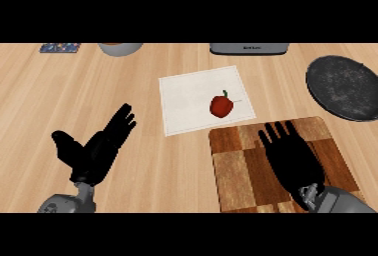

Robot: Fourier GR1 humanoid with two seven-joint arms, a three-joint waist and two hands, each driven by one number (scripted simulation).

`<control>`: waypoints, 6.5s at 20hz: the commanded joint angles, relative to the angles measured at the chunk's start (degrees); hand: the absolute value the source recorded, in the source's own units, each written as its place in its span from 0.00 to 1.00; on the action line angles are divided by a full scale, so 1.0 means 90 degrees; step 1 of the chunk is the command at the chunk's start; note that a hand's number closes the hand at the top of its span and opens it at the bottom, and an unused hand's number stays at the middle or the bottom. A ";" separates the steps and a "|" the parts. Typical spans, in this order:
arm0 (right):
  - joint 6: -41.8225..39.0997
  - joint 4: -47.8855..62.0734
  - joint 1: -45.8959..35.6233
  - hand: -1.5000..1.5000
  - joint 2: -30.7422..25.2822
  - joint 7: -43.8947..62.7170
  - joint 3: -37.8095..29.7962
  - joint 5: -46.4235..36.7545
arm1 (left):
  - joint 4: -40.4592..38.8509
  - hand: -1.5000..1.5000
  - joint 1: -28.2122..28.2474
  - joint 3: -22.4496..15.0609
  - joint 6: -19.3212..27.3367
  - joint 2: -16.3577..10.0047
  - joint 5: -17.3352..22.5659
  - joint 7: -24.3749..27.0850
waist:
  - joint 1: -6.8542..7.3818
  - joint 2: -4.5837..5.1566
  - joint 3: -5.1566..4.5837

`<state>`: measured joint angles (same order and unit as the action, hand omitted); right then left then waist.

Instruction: Pick the squash from the cutting board and place it in the pan

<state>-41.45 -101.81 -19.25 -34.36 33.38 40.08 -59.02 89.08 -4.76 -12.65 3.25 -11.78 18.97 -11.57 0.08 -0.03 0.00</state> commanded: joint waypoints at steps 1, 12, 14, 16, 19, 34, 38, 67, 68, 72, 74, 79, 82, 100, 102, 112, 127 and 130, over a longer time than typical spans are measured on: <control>0.0491 0.0007 0.0334 0.00 -0.0632 -0.0480 -0.0261 -0.0448 | -0.0042 0.50 0.0169 -0.0149 0.0087 0.0234 -0.0273 0.0106 | -0.0018 -0.0001 0.0001; 0.1090 0.0930 0.0596 0.00 -0.0249 -0.1550 -0.0811 -0.1348 | 0.0093 0.50 0.0096 0.0607 -0.0564 0.0016 -0.0012 -0.0222 | -0.0009 -0.0001 0.0000; 0.1419 0.1321 0.0689 0.00 0.0226 -0.1478 -0.0609 -0.1680 | 0.0499 0.50 0.0174 0.0221 -0.0136 0.0369 -0.0335 -0.0549 | 0.0002 -0.0001 0.0001; 0.1371 0.1300 0.0355 1.00 0.0222 -0.1871 -0.0919 -0.1636 | -0.0266 0.50 0.0167 0.0440 -0.0652 0.0295 -0.0342 0.0240 | -0.0005 0.0003 -0.0001; 0.1982 0.1517 0.0395 1.00 -0.0008 -0.2254 -0.0496 -0.2102 | 0.0115 0.50 0.0515 0.0316 -0.0654 0.0241 -0.0365 0.0061 | 0.0022 0.0001 0.0001; 0.2926 0.2156 0.0925 1.00 0.2632 -0.0761 -0.2473 -0.0864 | 0.0055 0.50 0.0039 0.0478 -0.0448 0.0407 -0.0481 -0.0207 | 0.0000 0.0010 0.0003; 0.3477 0.0730 0.0743 1.00 0.2475 -0.0335 -0.2683 -0.1265 | -0.0023 0.50 0.0034 0.0547 -0.0456 0.0489 -0.0379 -0.0182 | -0.0066 -0.0021 -0.0003; 0.7246 0.4869 -0.1087 1.00 0.1627 -0.3847 -0.6551 0.1293 | -0.0287 0.50 0.0155 0.0606 -0.0754 0.0628 -0.0679 0.0210 | 0.0148 0.0064 0.0009; 0.7382 0.5159 -0.0970 1.00 0.1315 -0.4260 -0.6773 0.1393 | 0.0300 0.50 0.0132 0.0501 -0.0756 0.0547 -0.0535 -0.0403 | 0.0186 0.0064 0.0017; 0.8378 0.6488 -0.1781 1.00 0.1171 -0.4424 -0.7156 0.1305 | -0.0004 0.50 -0.0026 0.0601 -0.0806 0.0512 -0.0642 -0.0161 | 0.0238 0.0094 0.0018; 0.8609 0.7006 -0.1942 1.00 0.1007 -0.4938 -0.7524 0.1738 | -0.0086 0.50 0.0063 0.0503 -0.0776 0.0656 -0.0681 -0.0050 | 0.0262 0.0114 0.0024; 0.8854 0.8247 -0.2433 1.00 0.0469 -0.5772 -0.7947 0.2030 | -0.0279 0.50 -0.0082 0.0510 -0.0729 0.0775 -0.0745 0.0082 | 0.0349 0.0165 0.0032; 0.8778 0.8784 -0.2719 1.00 0.0155 -0.5926 -0.8059 0.2049 | -0.0156 0.50 -0.0214 0.0569 -0.0844 0.0629 -0.0668 -0.0099 | 0.0439 0.0194 0.0038; 0.7220 0.9819 -0.2917 0.00 -0.0250 -0.6700 -0.9041 0.2978 | 0.0060 0.50 -0.0024 0.0296 -0.0747 0.0840 -0.0777 -0.0182 | 0.0468 0.0212 0.0085; 0.6986 0.9781 -0.2945 0.00 -0.0257 -0.6992 -0.9358 0.3339 | -0.0083 0.50 -0.0302 0.0486 -0.0662 0.0838 -0.0730 -0.0238 | 0.0354 0.0221 0.0078; 0.4432 1.0366 -0.2464 0.00 -0.1167 -0.7121 -0.9879 0.3974 | 0.0140 0.50 0.0037 0.0370 -0.0803 0.0738 -0.0757 -0.0229 | 0.0378 0.0188 0.0064; 0.2386 1.0302 -0.1129 0.00 -0.1548 -0.8487 -0.9842 0.4110 | -0.0215 0.50 -0.0168 0.0575 -0.0705 0.0820 -0.0821 -0.0050 | 0.0217 0.0145 0.0055; 0.2270 1.0320 -0.0874 0.00 -0.1545 -0.8657 -0.9838 0.4135 | -0.0215 0.50 0.0052 0.0823 -0.1038 0.0510 -0.0567 -0.0032 | 0.0212 0.0124 0.0051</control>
<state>-20.29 -8.75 -29.76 -49.26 -41.66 -48.78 -21.81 88.61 -4.31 -7.02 -4.16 -5.53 12.63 -12.44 2.22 1.16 0.48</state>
